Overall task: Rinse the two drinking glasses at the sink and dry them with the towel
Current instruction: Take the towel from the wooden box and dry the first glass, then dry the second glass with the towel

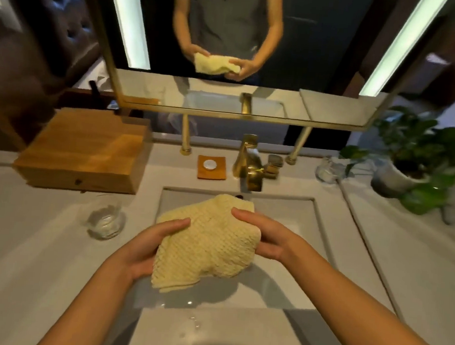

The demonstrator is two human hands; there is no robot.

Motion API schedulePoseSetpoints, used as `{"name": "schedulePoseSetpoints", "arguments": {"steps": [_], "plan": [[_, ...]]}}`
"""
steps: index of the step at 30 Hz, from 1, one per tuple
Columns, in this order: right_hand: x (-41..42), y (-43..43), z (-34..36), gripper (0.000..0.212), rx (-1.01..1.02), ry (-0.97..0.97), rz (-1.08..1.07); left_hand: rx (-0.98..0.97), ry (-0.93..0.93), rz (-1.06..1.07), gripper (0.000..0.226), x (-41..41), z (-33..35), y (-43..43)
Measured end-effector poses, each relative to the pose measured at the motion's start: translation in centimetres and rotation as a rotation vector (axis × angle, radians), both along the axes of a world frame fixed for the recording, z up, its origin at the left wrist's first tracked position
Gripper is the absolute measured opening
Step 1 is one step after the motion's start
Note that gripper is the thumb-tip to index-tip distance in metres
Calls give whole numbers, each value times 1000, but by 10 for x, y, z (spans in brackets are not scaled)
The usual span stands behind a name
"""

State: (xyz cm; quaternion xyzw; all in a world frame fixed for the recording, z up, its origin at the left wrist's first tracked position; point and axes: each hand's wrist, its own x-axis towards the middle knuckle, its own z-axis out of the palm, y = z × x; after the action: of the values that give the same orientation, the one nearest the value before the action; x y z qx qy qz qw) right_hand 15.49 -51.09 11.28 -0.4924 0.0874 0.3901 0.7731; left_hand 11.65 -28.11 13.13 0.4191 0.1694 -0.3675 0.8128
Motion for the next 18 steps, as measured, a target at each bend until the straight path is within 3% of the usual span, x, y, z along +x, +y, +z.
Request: {"name": "schedulePoseSetpoints", "arguments": {"steps": [2,5,10,18], "plan": [[-3,-34,-3,87,-52,-25,-49,-17,29,-45,66,6,-7,-30],[-8,-82,-12,58,-130,7,-160,13,69,-62,49,14,-18,-74],[-6,-142,-31,25,-282,36,-283,14,122,-52,39,23,-29,-137],[38,-202,-51,25,-439,-27,-399,60,179,-8,57,58,-38,-205]]}}
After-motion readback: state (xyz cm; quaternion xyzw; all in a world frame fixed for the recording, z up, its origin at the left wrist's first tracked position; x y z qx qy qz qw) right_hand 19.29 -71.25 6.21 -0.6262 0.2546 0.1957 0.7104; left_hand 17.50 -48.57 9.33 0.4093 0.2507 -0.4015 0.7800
